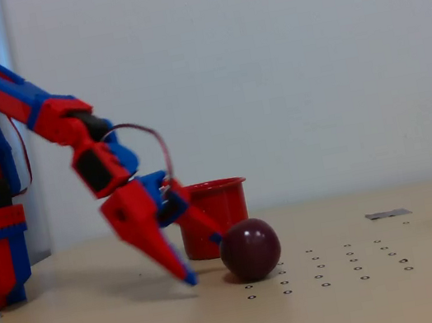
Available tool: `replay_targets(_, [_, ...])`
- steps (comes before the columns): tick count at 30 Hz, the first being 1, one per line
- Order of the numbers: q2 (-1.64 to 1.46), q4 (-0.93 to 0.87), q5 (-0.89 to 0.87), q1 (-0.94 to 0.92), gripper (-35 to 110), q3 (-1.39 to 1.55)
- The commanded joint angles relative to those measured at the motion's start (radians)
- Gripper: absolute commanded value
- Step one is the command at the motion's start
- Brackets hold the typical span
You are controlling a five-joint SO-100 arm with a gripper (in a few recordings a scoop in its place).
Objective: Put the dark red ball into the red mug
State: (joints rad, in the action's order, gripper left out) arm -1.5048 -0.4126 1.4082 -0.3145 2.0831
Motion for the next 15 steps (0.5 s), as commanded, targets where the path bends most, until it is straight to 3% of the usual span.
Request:
replay_targets(1, [-0.002, 0.018, -0.002, -0.018, 41, -0.115])
replay_targets(15, [0.052, 0.017, -0.003, 0.003, 41, -0.196])
